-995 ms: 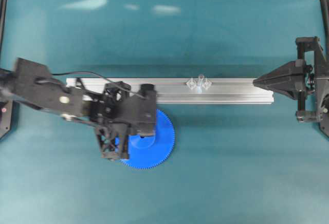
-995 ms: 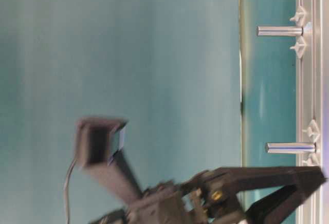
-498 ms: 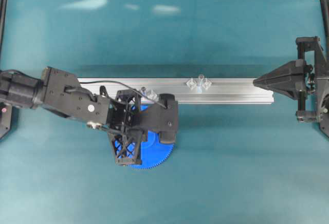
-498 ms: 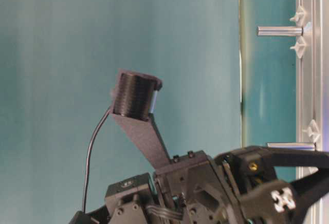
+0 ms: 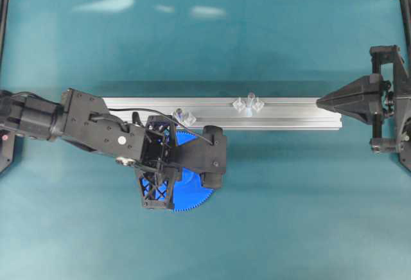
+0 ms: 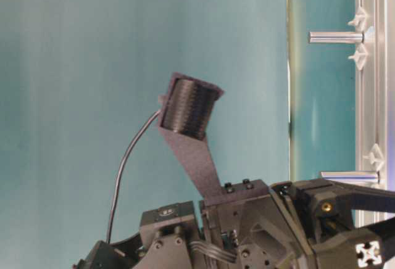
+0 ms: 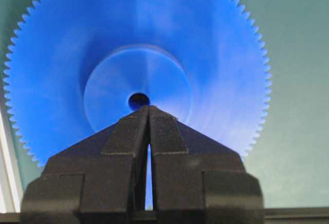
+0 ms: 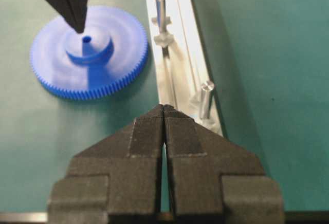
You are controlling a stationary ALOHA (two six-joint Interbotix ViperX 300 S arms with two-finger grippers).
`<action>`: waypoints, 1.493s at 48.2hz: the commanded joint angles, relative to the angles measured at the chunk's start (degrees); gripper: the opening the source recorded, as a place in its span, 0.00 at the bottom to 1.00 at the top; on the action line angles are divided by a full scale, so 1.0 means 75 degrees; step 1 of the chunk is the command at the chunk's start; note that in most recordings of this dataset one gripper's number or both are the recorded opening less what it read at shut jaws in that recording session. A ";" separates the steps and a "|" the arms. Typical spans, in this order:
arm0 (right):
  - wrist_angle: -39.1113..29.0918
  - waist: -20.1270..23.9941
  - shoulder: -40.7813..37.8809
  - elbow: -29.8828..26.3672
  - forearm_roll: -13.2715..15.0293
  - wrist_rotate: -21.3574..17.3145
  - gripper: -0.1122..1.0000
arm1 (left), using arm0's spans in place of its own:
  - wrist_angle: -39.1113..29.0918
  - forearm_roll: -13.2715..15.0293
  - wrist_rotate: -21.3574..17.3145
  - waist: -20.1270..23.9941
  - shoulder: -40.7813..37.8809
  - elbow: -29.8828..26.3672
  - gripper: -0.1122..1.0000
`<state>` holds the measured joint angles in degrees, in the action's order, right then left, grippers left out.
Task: Insert the large gear onto the shaft.
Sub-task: 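Lower the open left gripper around the blue gear's hub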
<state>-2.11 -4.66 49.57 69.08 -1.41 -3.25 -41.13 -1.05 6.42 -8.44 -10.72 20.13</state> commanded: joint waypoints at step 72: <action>-0.0480 -0.0023 0.0387 -0.0105 0.0012 -0.0082 0.12 | 0.0152 -0.0035 0.0105 -0.0023 0.0117 -0.0105 0.62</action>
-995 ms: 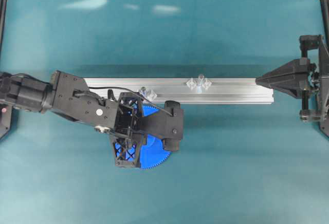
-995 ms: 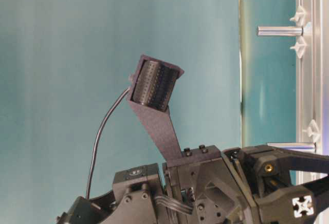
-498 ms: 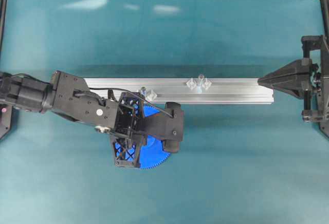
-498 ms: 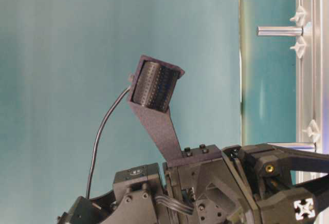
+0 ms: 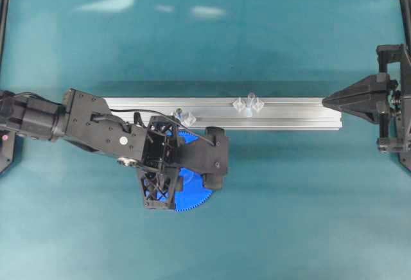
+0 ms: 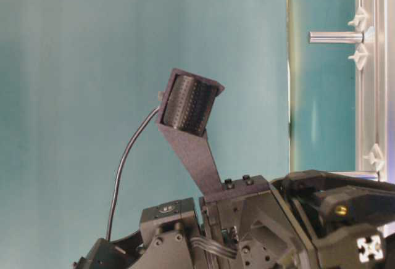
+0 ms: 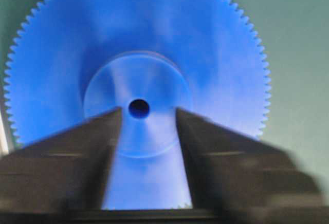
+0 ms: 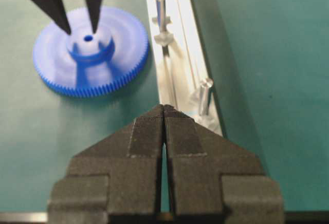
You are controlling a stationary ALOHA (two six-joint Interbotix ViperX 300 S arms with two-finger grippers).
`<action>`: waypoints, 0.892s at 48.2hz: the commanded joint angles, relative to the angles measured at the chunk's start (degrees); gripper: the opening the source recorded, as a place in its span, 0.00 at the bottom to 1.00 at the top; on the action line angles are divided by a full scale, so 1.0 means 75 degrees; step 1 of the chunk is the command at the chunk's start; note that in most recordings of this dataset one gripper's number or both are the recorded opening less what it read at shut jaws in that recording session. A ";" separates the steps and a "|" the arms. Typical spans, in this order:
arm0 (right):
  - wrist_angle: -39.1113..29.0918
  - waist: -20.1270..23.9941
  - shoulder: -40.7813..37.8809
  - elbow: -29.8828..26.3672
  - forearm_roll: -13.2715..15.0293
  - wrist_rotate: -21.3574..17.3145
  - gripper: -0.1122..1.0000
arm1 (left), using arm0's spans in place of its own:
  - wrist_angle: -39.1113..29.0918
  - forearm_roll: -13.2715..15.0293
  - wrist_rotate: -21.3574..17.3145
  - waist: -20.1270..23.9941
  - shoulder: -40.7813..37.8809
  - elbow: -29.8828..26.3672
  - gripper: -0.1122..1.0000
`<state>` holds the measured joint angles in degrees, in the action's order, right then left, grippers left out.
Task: Insert the large gear onto the shaft.
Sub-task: 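Lower the open left gripper around the blue gear's hub, then close the left gripper on the hub and lift the gear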
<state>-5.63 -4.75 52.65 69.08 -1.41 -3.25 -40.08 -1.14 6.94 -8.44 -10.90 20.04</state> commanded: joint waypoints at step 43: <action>-0.0035 -0.0012 -0.0035 -0.0094 -0.0012 -0.0258 0.12 | 0.0059 -0.0023 -0.0012 0.0082 -0.0152 -0.0176 0.95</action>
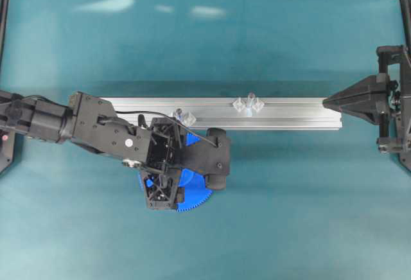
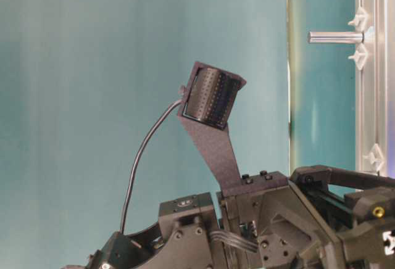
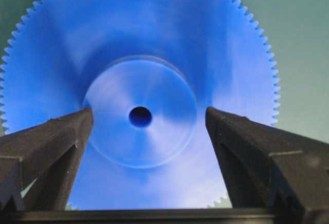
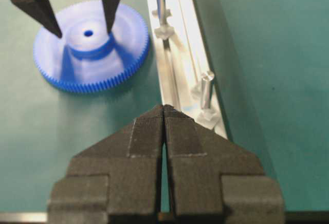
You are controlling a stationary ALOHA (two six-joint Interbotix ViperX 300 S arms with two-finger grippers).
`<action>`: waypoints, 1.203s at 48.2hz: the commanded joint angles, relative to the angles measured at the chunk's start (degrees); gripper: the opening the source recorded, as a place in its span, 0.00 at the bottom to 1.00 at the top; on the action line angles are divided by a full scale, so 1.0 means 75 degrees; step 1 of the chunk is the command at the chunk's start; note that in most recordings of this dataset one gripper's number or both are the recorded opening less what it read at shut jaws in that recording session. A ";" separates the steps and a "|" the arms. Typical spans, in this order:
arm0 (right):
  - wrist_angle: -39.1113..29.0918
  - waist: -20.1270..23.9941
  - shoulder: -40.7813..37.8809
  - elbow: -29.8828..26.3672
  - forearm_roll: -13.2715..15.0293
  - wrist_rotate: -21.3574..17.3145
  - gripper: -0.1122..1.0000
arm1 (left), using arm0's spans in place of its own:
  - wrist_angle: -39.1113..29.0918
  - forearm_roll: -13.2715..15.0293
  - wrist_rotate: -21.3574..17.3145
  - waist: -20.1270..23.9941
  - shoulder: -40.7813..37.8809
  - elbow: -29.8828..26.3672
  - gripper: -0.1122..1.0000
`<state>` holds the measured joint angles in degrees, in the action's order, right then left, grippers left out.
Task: Insert the large gear onto the shaft.
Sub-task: 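Close the left gripper on the hub and lift the gear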
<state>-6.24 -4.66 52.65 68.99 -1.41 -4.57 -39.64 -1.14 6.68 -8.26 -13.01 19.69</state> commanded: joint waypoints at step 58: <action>-0.0012 -0.0023 0.0258 0.0117 -0.0012 -0.0281 0.12 | -0.0105 -0.0023 -0.0281 0.0387 -0.0105 0.0035 0.95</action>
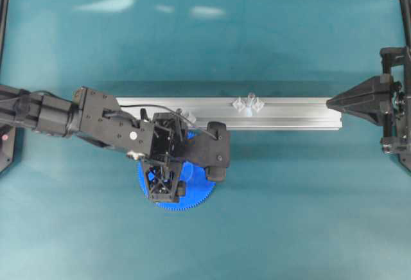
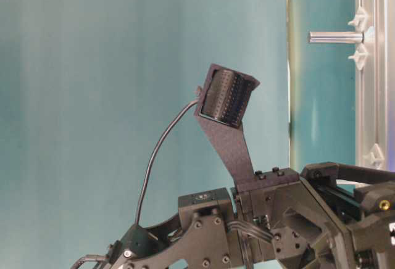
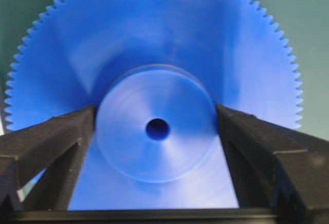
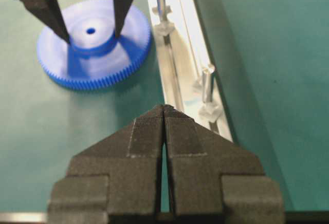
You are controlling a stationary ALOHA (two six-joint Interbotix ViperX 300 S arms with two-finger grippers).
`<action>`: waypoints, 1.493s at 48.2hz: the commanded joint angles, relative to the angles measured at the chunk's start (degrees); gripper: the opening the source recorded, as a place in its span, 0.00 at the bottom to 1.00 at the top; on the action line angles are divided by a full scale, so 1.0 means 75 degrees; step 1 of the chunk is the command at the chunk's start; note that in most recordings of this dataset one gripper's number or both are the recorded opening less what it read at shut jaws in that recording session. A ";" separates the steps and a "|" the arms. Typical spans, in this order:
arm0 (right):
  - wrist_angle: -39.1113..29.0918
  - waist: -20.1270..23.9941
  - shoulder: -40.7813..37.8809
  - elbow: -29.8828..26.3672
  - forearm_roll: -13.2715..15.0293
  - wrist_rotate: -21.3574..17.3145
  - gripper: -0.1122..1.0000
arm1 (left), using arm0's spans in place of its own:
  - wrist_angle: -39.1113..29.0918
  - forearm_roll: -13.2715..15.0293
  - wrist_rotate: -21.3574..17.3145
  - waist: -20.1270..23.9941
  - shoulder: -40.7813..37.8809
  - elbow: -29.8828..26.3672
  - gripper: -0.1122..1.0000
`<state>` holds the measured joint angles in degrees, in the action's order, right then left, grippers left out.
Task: Insert the large gear onto the shaft.
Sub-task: 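Close the left gripper on the hub and lift the gear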
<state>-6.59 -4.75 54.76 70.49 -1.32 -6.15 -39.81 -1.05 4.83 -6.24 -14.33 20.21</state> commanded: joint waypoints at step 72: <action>0.0035 -0.0012 0.0000 -0.0082 -0.0012 -0.0070 0.12 | -0.0281 -0.0035 0.0105 -0.0340 0.0117 -0.0469 0.78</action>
<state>-6.59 -4.75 55.11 70.58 -1.41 -6.15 -41.75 -1.23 5.71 -8.17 -14.68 18.46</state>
